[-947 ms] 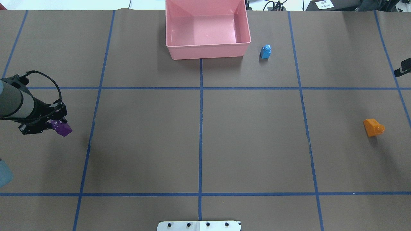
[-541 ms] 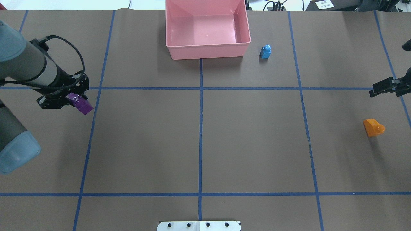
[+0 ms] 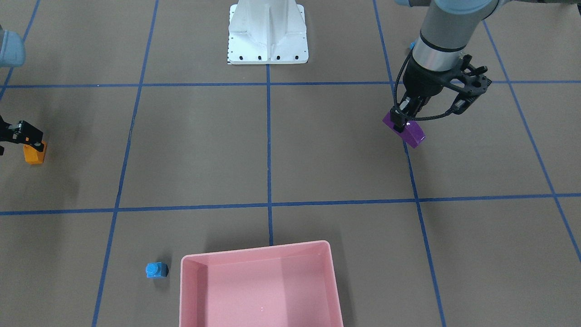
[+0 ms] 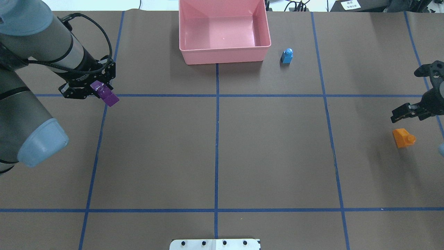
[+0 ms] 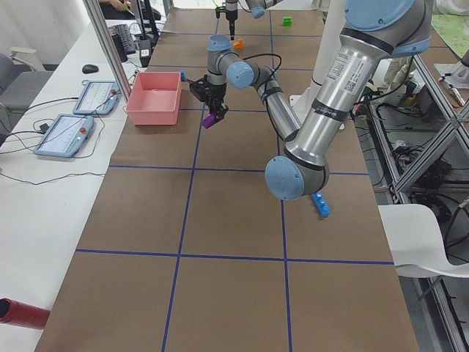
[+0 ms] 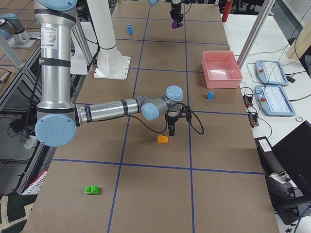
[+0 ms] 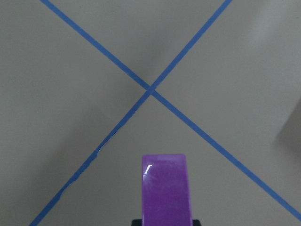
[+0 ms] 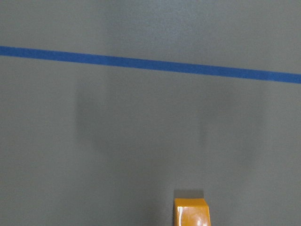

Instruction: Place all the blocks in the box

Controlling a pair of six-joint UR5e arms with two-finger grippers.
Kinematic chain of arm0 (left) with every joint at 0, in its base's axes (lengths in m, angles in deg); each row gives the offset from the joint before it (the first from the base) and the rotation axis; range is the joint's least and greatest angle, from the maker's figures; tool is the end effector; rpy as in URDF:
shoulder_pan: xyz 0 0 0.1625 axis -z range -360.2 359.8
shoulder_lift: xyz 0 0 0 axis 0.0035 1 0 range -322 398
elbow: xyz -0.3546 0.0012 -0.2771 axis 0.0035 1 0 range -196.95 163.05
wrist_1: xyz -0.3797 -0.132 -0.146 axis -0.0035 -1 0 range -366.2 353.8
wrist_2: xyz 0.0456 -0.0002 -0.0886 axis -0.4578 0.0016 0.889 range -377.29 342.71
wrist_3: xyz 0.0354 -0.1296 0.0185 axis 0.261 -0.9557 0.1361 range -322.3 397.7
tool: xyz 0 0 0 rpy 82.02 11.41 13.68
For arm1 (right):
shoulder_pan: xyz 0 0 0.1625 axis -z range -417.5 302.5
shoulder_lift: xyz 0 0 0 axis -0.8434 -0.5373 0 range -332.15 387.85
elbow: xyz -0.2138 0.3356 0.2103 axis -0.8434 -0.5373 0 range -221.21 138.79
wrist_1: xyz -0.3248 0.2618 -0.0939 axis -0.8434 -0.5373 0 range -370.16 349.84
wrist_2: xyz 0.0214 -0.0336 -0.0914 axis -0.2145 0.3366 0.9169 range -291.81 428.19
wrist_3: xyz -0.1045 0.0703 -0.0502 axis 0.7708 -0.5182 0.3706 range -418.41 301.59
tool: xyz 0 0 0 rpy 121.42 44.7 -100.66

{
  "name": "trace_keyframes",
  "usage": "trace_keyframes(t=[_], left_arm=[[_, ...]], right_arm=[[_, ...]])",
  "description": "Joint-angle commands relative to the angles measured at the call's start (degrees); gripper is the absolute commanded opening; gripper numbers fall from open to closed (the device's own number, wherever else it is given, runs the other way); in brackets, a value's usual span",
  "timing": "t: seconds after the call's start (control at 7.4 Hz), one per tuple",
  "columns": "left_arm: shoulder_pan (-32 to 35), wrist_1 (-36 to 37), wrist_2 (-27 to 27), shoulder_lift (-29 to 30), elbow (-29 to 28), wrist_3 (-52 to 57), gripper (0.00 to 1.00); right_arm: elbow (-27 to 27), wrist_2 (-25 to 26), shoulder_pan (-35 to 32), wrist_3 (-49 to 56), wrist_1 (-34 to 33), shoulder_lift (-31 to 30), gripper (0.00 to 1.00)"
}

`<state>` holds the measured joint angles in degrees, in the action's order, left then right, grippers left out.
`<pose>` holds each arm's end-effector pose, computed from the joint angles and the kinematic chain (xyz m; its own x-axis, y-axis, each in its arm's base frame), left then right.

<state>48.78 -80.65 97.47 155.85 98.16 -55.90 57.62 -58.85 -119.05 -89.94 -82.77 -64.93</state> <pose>0.3419 -0.5097 0.2733 0.4878 -0.6476 -0.5854 0.5498 0.7488 -0.3702 -0.2008 -0.4788 0.6288 0.7295 -0.0820 0.6791 0.0653 0.9966 0.0502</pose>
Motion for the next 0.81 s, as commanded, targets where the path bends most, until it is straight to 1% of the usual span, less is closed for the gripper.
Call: trace_keyframes(t=[0.0,0.14,0.27,0.41,0.54,0.68], left_arm=[[0.6,0.1,-0.2,1.3,-0.9,0.0,0.0],[0.9,0.1,-0.2,1.3,-0.9,0.0,0.0],[0.9,0.2,-0.2,2.4,-0.9,0.0,0.0],[1.3,0.7,-0.2,3.4,-0.9,-0.1,0.0],[2.2,0.5,-0.3,6.1,-3.6,0.0,0.0],[2.4,0.5,-0.5,14.0,-11.7,-0.6,0.0]], right_arm=[[-3.5,-0.1,1.3,1.9,0.0,0.0,1.0],[-4.0,-0.1,2.1,1.8,0.0,0.0,1.0],[-5.0,-0.1,3.0,1.8,0.0,0.0,0.87],[-5.2,-0.1,3.7,1.9,0.0,0.0,0.77],[-5.3,-0.2,4.7,1.8,-0.1,0.0,0.75],[-5.2,-0.2,4.7,1.8,0.0,0.0,0.64]])
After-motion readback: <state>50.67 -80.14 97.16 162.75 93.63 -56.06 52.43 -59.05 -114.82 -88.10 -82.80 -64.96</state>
